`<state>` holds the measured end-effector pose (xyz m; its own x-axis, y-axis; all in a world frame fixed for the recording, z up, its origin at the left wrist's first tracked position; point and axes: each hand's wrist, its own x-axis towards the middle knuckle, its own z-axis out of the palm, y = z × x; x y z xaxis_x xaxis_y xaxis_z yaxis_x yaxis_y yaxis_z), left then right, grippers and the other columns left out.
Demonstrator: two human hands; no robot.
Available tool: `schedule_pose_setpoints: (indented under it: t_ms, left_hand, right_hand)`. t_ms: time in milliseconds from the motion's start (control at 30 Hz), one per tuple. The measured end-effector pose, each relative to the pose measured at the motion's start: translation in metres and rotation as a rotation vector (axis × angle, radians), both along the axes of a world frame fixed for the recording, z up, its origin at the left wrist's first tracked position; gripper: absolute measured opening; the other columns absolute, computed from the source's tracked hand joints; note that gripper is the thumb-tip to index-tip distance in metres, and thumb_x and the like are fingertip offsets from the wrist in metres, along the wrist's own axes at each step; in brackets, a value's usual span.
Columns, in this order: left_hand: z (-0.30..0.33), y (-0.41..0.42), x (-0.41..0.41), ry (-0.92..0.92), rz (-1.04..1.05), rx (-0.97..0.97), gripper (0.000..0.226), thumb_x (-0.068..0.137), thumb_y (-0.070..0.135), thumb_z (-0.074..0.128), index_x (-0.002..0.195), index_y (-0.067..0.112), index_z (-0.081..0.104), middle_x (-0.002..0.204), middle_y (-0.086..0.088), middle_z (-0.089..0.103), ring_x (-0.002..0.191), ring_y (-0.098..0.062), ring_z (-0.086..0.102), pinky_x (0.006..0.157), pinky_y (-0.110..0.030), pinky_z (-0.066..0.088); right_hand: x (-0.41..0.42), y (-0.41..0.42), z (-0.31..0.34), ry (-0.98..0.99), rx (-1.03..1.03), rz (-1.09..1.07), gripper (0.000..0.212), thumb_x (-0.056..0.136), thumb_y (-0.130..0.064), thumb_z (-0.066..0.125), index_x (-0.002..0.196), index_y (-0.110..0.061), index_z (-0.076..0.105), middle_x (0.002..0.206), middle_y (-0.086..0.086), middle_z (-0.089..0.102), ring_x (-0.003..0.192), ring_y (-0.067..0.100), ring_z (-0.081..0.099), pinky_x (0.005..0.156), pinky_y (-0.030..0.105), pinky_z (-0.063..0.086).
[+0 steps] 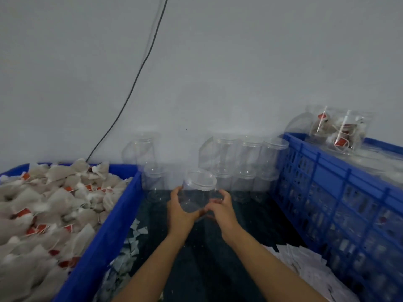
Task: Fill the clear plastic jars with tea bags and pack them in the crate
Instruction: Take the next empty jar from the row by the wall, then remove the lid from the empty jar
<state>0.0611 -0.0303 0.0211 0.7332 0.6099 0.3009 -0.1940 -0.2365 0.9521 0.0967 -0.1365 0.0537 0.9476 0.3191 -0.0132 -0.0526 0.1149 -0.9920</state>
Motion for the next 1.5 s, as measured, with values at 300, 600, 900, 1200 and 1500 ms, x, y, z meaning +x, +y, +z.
schedule_pose_setpoints:
  t_ms: [300, 600, 900, 1200, 1500]
  left_hand:
    - [-0.032, -0.064, -0.094, 0.097, -0.008, 0.038, 0.087, 0.053, 0.022, 0.093, 0.124, 0.044, 0.046, 0.121, 0.002, 0.034, 0.094, 0.001, 0.049, 0.06, -0.005, 0.048]
    - [-0.041, -0.049, -0.112, 0.064, -0.11, 0.153, 0.084, 0.039, 0.046, 0.088, 0.112, 0.05, 0.048, 0.108, 0.021, 0.063, 0.097, 0.011, 0.058, 0.074, -0.009, 0.049]
    - [-0.039, -0.027, -0.116, 0.129, -0.293, 0.147, 0.084, 0.035, 0.041, 0.093, 0.109, 0.039, 0.054, 0.107, 0.012, 0.067, 0.099, 0.001, 0.062, 0.084, -0.018, 0.051]
    - [-0.034, -0.039, -0.121, -0.091, -0.253, -0.134, 0.085, 0.053, 0.046, 0.082, 0.125, 0.051, 0.037, 0.129, 0.01, 0.052, 0.112, -0.003, 0.059, 0.088, -0.028, 0.053]
    - [-0.021, -0.048, -0.128, -0.146, -0.237, -0.182, 0.056, 0.066, 0.053, 0.067, 0.116, 0.043, 0.044, 0.109, -0.023, 0.052, 0.046, -0.017, 0.049, 0.036, -0.026, 0.039]
  right_hand:
    - [-0.067, -0.038, -0.018, -0.125, 0.214, -0.131, 0.085, 0.061, -0.039, 0.078, 0.135, -0.034, 0.037, 0.115, -0.007, 0.055, 0.097, 0.006, 0.06, 0.065, 0.013, 0.051]
    - [-0.076, -0.053, -0.041, -0.088, 0.314, -0.126, 0.078, 0.052, -0.046, 0.087, 0.12, -0.029, 0.054, 0.114, 0.006, 0.06, 0.083, 0.02, 0.071, 0.062, 0.031, 0.057]
    - [-0.08, -0.068, -0.052, -0.18, 0.193, -0.055, 0.055, 0.056, -0.052, 0.08, 0.107, -0.032, 0.071, 0.118, 0.003, 0.056, 0.102, 0.013, 0.066, 0.091, 0.039, 0.054]
    - [-0.085, -0.059, -0.058, -0.067, 0.404, -0.026, 0.044, 0.078, -0.04, 0.062, 0.117, -0.019, 0.062, 0.109, 0.001, 0.071, 0.106, 0.022, 0.067, 0.091, 0.042, 0.052]
    - [-0.103, -0.058, -0.044, -0.199, 0.261, -0.026, 0.067, 0.077, -0.07, 0.058, 0.13, -0.028, 0.059, 0.123, 0.002, 0.066, 0.115, 0.018, 0.062, 0.102, 0.048, 0.046]
